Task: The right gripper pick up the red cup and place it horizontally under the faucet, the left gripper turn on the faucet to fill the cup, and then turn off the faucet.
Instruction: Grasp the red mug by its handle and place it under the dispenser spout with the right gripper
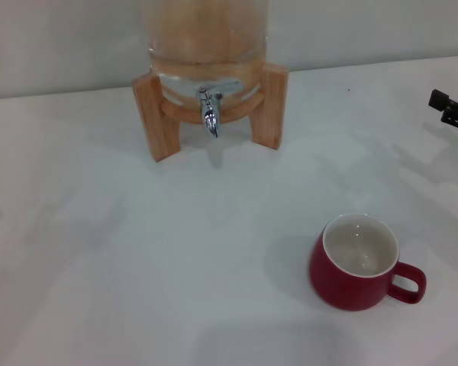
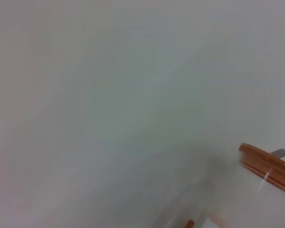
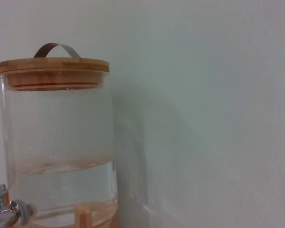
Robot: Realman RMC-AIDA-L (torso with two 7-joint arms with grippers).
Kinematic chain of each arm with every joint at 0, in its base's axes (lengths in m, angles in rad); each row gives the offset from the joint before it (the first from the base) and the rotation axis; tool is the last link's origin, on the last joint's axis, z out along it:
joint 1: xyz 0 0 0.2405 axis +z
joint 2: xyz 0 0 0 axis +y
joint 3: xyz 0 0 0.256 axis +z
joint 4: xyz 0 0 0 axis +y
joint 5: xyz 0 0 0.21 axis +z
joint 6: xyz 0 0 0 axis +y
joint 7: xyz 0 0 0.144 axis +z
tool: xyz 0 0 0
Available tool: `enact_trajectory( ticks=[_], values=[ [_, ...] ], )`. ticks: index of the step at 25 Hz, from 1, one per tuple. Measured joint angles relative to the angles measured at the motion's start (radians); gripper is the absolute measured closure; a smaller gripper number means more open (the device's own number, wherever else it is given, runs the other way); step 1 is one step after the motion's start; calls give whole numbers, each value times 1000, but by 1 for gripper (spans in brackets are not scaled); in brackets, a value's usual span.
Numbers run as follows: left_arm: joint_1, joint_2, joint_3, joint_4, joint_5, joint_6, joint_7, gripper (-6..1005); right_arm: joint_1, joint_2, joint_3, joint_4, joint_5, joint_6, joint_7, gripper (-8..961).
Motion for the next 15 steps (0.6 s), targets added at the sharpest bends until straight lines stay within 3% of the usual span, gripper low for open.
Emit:
enact_trajectory(
  ticks=[15],
  values=[
    [2, 0, 0, 0, -2, 3, 4, 196, 2, 0, -1, 0, 0, 0, -1, 142]
  ],
)
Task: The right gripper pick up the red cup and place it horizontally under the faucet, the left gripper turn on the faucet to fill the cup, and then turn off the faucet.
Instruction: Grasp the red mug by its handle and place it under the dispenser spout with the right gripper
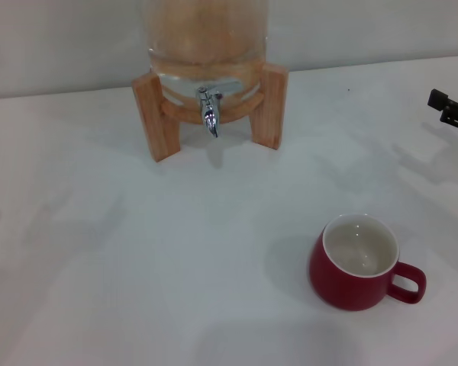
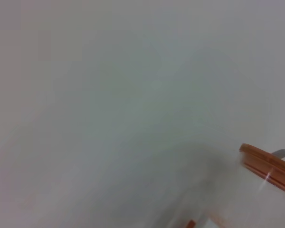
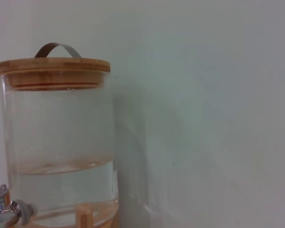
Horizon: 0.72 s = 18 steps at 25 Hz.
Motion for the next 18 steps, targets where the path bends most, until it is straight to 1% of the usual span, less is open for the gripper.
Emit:
enact_trajectory(
  ticks=[9, 12, 15, 17, 18],
  values=[
    [-1, 1, 0, 0, 0, 2, 1, 197, -8, 0, -1, -7, -5, 5, 7, 143],
    [-4, 3, 0, 0, 1, 2, -1, 197, -30, -4, -4, -37, -31, 59, 45, 143],
    [-9, 6, 0, 0, 1, 2, -2, 197, -68, -6, -7, -109, -68, 133, 108, 143],
    [-11, 8, 0, 0, 1, 2, -1, 196, -103, -6, -7, -173, -114, 218, 180, 143],
    [-12, 9, 0, 0, 1, 2, -1, 196, -103, -6, -7, -173, -114, 218, 180, 143]
  ],
)
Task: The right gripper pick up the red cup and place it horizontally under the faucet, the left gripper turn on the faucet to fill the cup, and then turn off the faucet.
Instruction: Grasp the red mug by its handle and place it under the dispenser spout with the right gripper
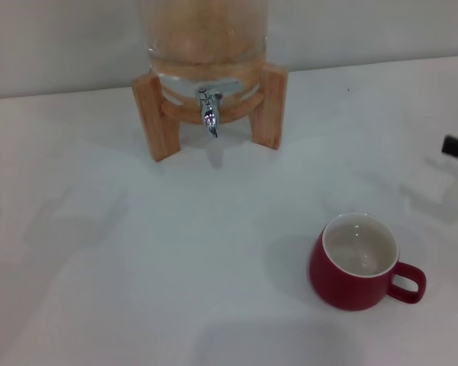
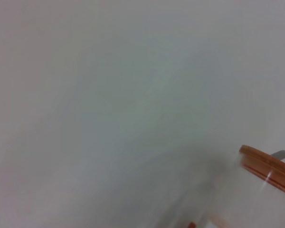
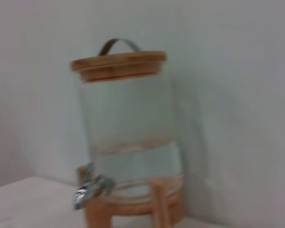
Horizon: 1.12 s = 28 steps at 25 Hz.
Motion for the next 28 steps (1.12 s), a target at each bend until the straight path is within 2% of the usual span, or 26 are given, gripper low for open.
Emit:
enact_trajectory(
  ticks=[8, 18, 28],
  values=[
    [-11, 5, 0, 1, 3, 2, 1, 196, -79, 0, 6, -14, -38, 112, -8, 143],
    [-33, 6, 0, 2, 13, -2, -6, 196, -141, 1, 14, 124, 10, 110, -266, 143],
    [-56, 16, 0, 2, 17, 3, -16, 196, -188, 2, 3, 197, -15, 109, -302, 143]
  ],
)
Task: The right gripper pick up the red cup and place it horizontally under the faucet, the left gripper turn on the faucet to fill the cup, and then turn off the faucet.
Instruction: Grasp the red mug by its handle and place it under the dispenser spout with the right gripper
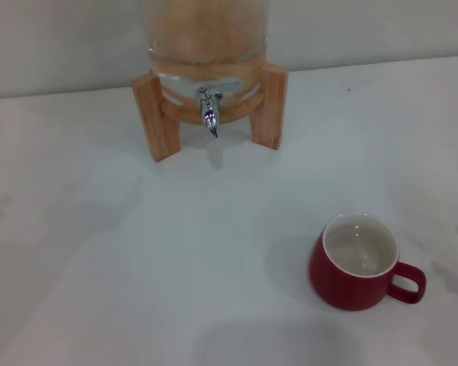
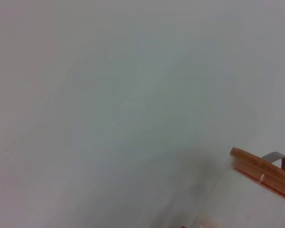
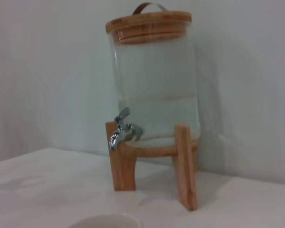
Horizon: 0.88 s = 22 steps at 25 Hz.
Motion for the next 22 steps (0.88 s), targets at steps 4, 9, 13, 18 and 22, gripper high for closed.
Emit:
enact_trajectory(
  ticks=[4, 9, 13, 18, 22],
  values=[
    [-13, 9, 2, 0, 0, 0, -4, 196, -6, 2, -4, 71, 0, 15, -92, 144],
    [-29, 21, 6, 0, 2, 0, -14, 197, -5, 2, -45, 178, -2, 27, -234, 144],
    [-39, 25, 6, 0, 12, 1, -15, 197, -3, 1, -65, 223, -2, 27, -287, 144],
    [-47, 26, 3, 0, 19, -2, -15, 197, 4, 1, -71, 295, 0, 26, -385, 144],
    [-50, 27, 2, 7, 19, -5, -15, 197, 12, 2, -59, 331, 6, 9, -433, 144]
  ],
)
